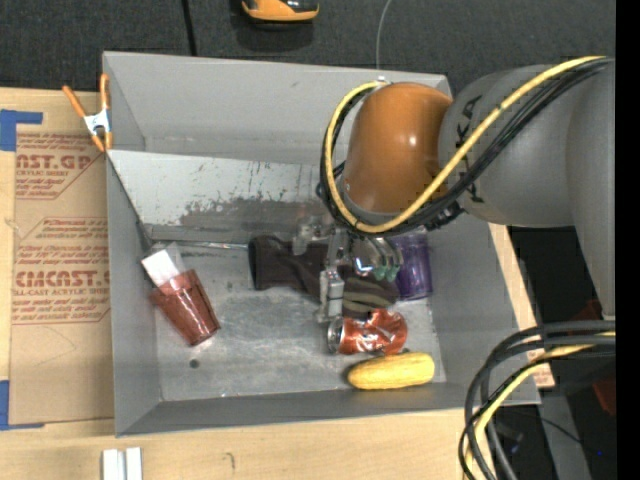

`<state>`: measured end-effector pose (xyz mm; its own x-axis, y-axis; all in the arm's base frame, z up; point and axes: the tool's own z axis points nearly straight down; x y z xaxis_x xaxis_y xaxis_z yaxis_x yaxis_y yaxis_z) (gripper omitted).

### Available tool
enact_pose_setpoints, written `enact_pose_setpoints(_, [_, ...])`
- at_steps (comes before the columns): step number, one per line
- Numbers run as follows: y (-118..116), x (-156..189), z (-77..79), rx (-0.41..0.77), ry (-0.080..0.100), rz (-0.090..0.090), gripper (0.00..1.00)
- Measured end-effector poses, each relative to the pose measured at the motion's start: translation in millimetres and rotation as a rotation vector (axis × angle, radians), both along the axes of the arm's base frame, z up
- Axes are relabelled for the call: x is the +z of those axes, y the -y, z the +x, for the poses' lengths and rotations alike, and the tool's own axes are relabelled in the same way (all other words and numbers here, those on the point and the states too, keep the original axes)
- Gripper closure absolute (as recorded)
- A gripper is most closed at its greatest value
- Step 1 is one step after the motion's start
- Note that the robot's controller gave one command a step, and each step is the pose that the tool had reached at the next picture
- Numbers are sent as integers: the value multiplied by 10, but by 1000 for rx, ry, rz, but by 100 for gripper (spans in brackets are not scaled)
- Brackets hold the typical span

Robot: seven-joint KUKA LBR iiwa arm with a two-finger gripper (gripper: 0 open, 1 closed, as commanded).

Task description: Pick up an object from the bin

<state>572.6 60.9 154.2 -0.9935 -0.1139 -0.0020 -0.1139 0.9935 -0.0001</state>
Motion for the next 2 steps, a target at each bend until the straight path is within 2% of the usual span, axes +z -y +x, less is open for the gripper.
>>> enact_pose_setpoints(2, [274, -421, 81, 73, 0, 0, 0])
